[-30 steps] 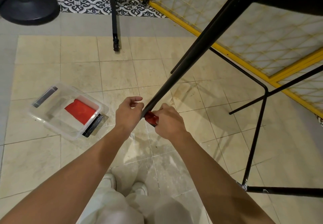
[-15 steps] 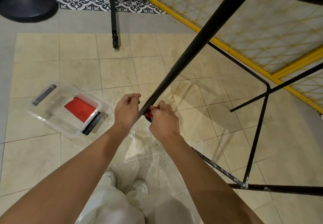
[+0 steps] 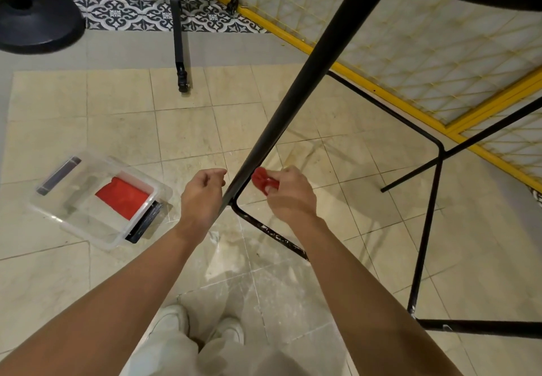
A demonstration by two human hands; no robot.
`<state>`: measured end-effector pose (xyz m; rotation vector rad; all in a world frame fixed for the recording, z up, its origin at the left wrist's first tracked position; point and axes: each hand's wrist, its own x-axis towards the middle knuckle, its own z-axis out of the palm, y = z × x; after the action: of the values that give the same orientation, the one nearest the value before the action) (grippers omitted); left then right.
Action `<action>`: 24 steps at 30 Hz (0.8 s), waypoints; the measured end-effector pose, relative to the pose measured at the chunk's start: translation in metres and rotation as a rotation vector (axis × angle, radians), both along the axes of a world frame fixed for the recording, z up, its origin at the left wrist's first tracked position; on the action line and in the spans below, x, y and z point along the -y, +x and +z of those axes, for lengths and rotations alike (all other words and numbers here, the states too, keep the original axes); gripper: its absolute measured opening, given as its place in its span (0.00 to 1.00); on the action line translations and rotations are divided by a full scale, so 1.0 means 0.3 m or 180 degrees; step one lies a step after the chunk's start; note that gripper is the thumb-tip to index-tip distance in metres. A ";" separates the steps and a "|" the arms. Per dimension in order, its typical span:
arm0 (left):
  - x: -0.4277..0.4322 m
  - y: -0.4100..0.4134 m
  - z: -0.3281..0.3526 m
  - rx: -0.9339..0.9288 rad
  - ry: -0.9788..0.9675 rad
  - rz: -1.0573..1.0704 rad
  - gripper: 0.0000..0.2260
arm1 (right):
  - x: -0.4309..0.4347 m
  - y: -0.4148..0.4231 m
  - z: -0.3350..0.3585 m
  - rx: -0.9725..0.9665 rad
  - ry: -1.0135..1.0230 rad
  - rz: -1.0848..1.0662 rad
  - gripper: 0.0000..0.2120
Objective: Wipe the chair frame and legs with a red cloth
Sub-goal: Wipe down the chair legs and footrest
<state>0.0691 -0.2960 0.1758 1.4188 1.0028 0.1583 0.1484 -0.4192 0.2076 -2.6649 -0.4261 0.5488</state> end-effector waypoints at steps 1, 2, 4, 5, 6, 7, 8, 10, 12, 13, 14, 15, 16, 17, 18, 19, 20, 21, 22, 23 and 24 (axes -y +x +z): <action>-0.002 0.009 -0.005 -0.0001 0.0003 -0.0010 0.10 | -0.010 0.026 -0.012 0.0075 0.0082 -0.0103 0.18; -0.004 0.009 -0.010 -0.0003 0.0006 -0.0020 0.10 | -0.022 0.043 -0.022 0.0139 0.0163 -0.0170 0.18; -0.006 0.014 -0.020 0.0015 0.0030 -0.0077 0.11 | -0.053 0.077 -0.043 0.0123 0.0431 -0.0419 0.19; -0.007 0.018 -0.024 0.0028 0.0038 -0.0105 0.11 | -0.072 0.090 -0.056 0.0016 0.0579 -0.0594 0.19; -0.008 0.020 -0.028 0.0039 0.0043 -0.0128 0.12 | -0.090 0.095 -0.067 -0.0076 0.0691 -0.0746 0.20; -0.011 0.021 -0.030 0.0052 0.0055 -0.0153 0.12 | -0.104 0.095 -0.075 -0.0117 0.0751 -0.0849 0.20; -0.015 0.023 -0.034 0.0062 0.0068 -0.0181 0.12 | -0.112 0.089 -0.082 -0.0096 0.0769 -0.0893 0.19; -0.028 0.021 -0.040 0.0095 0.0060 -0.0180 0.11 | -0.110 0.058 -0.087 0.0051 0.0684 -0.0713 0.17; -0.037 0.023 -0.042 0.0142 0.0076 -0.0145 0.10 | -0.089 0.020 -0.085 0.0064 0.0599 -0.0425 0.16; -0.041 0.025 -0.040 0.0163 0.0093 -0.0122 0.10 | -0.081 0.006 -0.084 -0.0023 0.0571 -0.0316 0.16; -0.043 0.027 -0.038 0.0176 0.0111 -0.0104 0.09 | -0.073 0.001 -0.082 -0.0140 0.0563 -0.0222 0.15; -0.043 0.029 -0.034 0.0190 0.0132 -0.0098 0.09 | -0.067 0.006 -0.078 -0.0272 0.0575 -0.0133 0.15; -0.043 0.028 -0.031 0.0205 0.0156 -0.0112 0.09 | -0.062 0.017 -0.073 -0.0413 0.0616 -0.0068 0.15; -0.044 0.027 -0.029 0.0224 0.0173 -0.0138 0.09 | -0.058 0.032 -0.067 -0.0557 0.0688 -0.0060 0.15; -0.044 0.025 -0.028 0.0239 0.0180 -0.0167 0.08 | -0.056 0.050 -0.059 -0.0655 0.0775 -0.0112 0.15; -0.044 0.024 -0.028 0.0246 0.0174 -0.0194 0.08 | -0.053 0.068 -0.055 -0.0666 0.0849 -0.0217 0.15; -0.045 0.019 -0.029 0.0236 0.0159 -0.0204 0.08 | -0.054 0.084 -0.055 -0.0592 0.0908 -0.0333 0.15; -0.044 0.019 -0.030 0.0233 0.0137 -0.0204 0.08 | -0.056 0.098 -0.061 -0.0482 0.0947 -0.0458 0.16; -0.041 0.019 -0.029 0.0223 0.0118 -0.0215 0.09 | -0.060 0.108 -0.068 -0.0387 0.0970 -0.0574 0.16; -0.038 0.023 -0.028 0.0211 0.0112 -0.0234 0.09 | -0.070 0.116 -0.076 -0.0320 0.0943 -0.0651 0.17; -0.035 0.028 -0.026 0.0198 0.0116 -0.0259 0.09 | -0.080 0.122 -0.082 -0.0255 0.0846 -0.0659 0.18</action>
<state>0.0776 -0.2853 0.1680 1.4769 0.8936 0.1606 0.1850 -0.3950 0.1831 -2.3870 -0.1817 0.4957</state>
